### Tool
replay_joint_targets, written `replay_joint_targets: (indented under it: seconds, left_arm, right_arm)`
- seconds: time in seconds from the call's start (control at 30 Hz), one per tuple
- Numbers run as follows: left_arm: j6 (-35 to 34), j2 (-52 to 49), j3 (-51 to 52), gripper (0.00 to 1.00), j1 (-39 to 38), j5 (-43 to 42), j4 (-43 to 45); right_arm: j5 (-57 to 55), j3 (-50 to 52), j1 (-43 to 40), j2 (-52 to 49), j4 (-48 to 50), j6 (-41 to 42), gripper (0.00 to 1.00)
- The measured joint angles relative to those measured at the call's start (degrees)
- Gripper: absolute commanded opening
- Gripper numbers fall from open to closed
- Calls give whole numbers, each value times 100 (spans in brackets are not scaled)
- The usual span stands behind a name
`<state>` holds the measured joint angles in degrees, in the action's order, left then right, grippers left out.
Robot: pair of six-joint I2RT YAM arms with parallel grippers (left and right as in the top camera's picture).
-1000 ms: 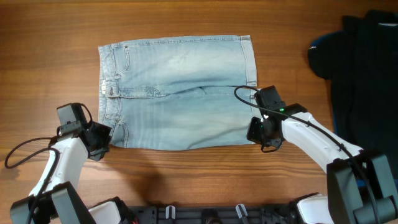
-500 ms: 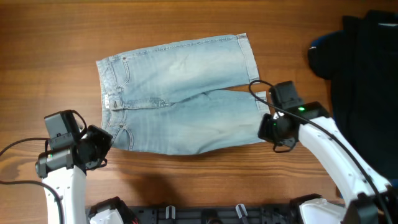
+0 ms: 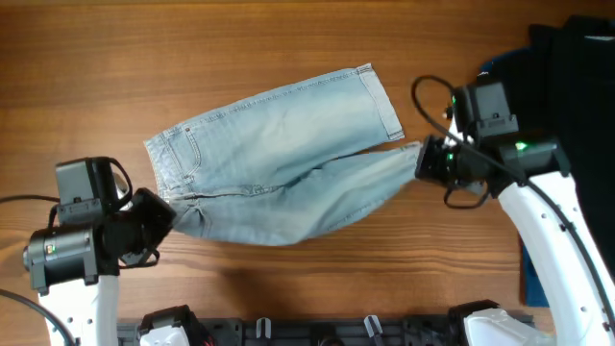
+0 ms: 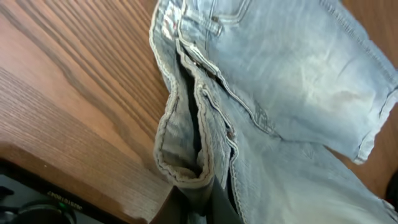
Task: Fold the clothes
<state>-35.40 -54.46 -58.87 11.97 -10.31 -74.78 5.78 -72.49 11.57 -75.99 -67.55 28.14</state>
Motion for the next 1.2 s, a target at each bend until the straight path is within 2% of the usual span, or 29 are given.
replay_joint_targets:
  seconds: [0.1,0.23,0.37,0.5,0.67,0.8,0.97,1.0,1.07,1.1,1.13,1.17,1.2]
  left_arm:
    - [-31,-361,-260,4,-4,291,39]
    - [-50,-1056,-348,4,-15,470,599]
    - [-138,-1932,-376,4,-22,535,1919]
    - [-186,-2455,-378,4,-17,627,2579]
    - [-223,-2549,-378,4,-20,957,3445]
    - [-223,-2732,-382,4,-24,1005,3713]
    - [-223,-3657,-387,4,-24,1143,4094]
    - [-221,-3766,-387,5,-24,1143,4245]
    - [-223,-4041,-389,21,-22,1178,4597]
    - [-223,-4140,-389,32,-24,1196,4706]
    - [-225,-4201,-389,40,-24,1209,4776]
    - [-234,-4271,-389,44,-24,1226,4918]
    - [-236,-4371,-391,60,-24,1226,5189]
  right_arm:
    - [26,-538,0,-531,7,-142,4]
    - [50,-1410,-7,-1786,136,-354,4]
    - [63,-2208,-122,-2675,656,-448,4]
    - [72,-2291,-190,-3136,1462,-472,4]
    - [111,-2291,-186,-3567,2142,-492,4]
    - [138,-2291,-166,-3864,2343,-492,4]
    - [127,-2291,-55,-4183,2898,-514,6]
    - [125,-2293,-35,-4223,3051,-516,8]
    - [122,-2293,28,-4409,3403,-522,20]
    - [120,-2293,42,-4492,3545,-542,34]
    - [105,-2293,50,-4583,3692,-564,43]
    - [103,-2293,57,-4675,3834,-562,59]
    - [81,-2293,66,-4782,4057,-570,77]
